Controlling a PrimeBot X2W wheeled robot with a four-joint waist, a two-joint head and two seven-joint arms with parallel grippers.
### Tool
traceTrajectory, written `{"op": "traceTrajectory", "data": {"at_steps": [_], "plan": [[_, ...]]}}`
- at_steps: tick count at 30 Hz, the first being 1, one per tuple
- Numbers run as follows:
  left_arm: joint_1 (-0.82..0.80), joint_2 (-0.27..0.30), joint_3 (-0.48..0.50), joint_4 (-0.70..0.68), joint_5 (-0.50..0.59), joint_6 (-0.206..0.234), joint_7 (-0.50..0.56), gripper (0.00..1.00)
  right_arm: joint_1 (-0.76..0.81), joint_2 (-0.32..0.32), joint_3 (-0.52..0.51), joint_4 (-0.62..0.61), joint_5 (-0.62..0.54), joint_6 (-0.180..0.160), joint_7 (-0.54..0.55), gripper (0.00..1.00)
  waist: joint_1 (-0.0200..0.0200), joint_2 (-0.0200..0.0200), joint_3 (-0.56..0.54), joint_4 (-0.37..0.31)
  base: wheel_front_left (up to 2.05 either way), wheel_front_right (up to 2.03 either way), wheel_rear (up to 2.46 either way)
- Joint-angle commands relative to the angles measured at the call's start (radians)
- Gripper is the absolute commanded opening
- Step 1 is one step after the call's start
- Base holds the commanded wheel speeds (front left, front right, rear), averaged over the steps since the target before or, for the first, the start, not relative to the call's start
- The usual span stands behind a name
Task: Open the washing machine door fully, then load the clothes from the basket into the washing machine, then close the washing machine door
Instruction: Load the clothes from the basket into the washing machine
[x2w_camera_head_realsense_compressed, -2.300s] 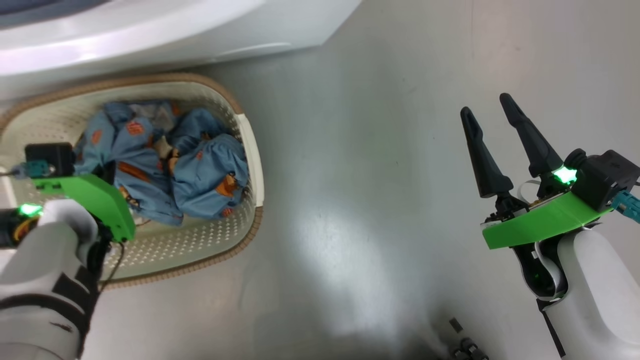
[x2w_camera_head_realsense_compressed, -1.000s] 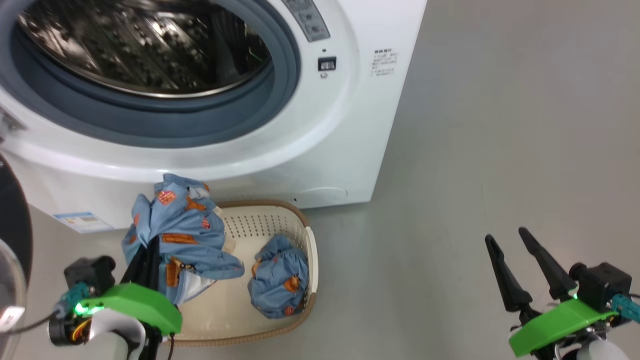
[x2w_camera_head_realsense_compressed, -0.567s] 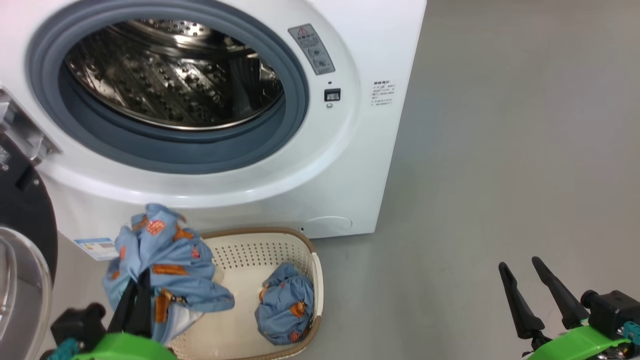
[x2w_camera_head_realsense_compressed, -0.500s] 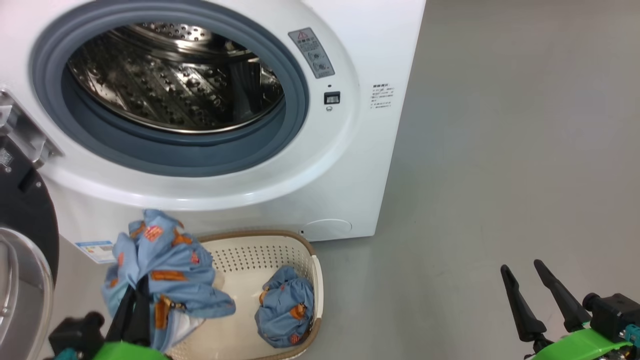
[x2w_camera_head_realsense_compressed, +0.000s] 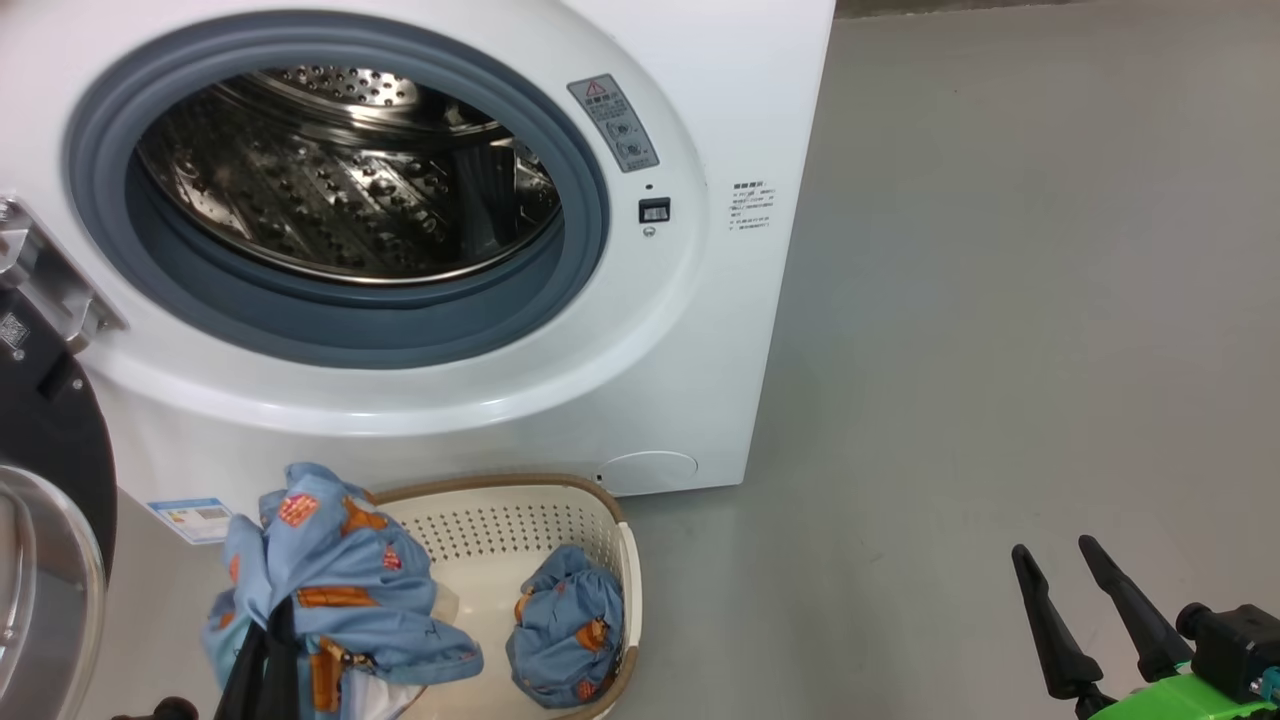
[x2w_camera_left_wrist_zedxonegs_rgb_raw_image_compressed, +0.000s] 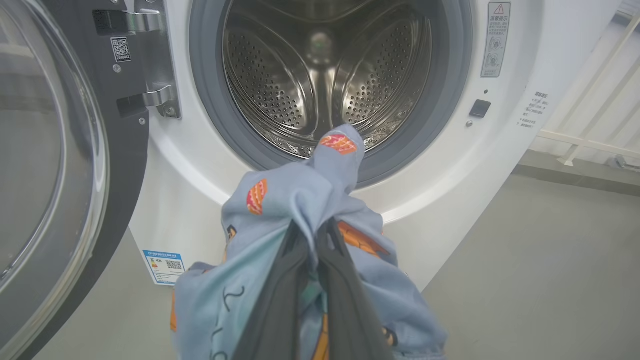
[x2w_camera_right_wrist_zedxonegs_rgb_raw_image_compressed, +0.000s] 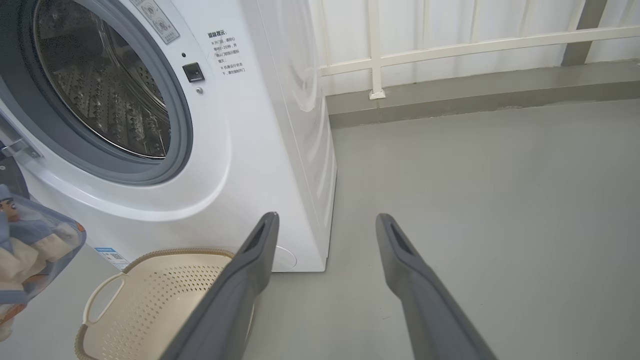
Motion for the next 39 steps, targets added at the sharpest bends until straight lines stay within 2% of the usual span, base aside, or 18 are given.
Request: {"op": "traceTrajectory", "data": {"at_steps": [1,9,18,24,32,34,39], "plan": [[-0.021,0.007,0.032,-0.038,0.002,0.007,-0.011,0.00,-0.001,-0.015,0.013,-0.028,0.011,0.003,-0.005,1.00,0.0000,0.0000,0.004,-0.001,0.00,0.00,0.00],[-0.118,0.004,0.008,-0.024,-0.016,0.001,-0.011,0.00,-0.038,-0.007,0.023,-0.035,0.008,0.003,-0.005,1.00,0.0000,0.0000,0.057,-0.011,0.00,0.00,0.00],[-0.418,0.040,-0.001,0.068,0.002,-0.002,-0.011,0.00,-0.108,0.009,0.036,-0.043,0.006,0.003,-0.005,1.00,0.0000,0.0000,0.168,-0.038,0.00,0.00,0.00],[-0.634,0.060,0.032,0.198,-0.012,-0.002,-0.011,0.00,-0.157,0.025,0.046,-0.049,0.005,0.003,-0.005,1.00,0.0000,0.0000,0.236,-0.068,0.00,0.00,0.00],[-0.962,0.131,0.061,0.473,0.024,0.005,-0.011,0.00,-0.243,0.052,0.074,-0.057,0.006,0.003,-0.005,1.00,0.0000,0.0000,0.358,-0.125,0.00,0.00,0.00],[-1.060,0.158,0.069,0.577,0.045,0.014,-0.011,0.00,-0.270,0.064,0.090,-0.058,0.005,0.003,-0.005,1.00,0.0000,0.0000,0.394,-0.151,0.00,0.00,0.00],[-1.198,0.198,0.091,0.675,0.071,0.017,-0.011,0.00,-0.311,0.082,0.114,-0.061,0.007,0.003,-0.005,1.00,0.0000,0.0000,0.448,-0.193,0.00,0.00,0.00]]}}
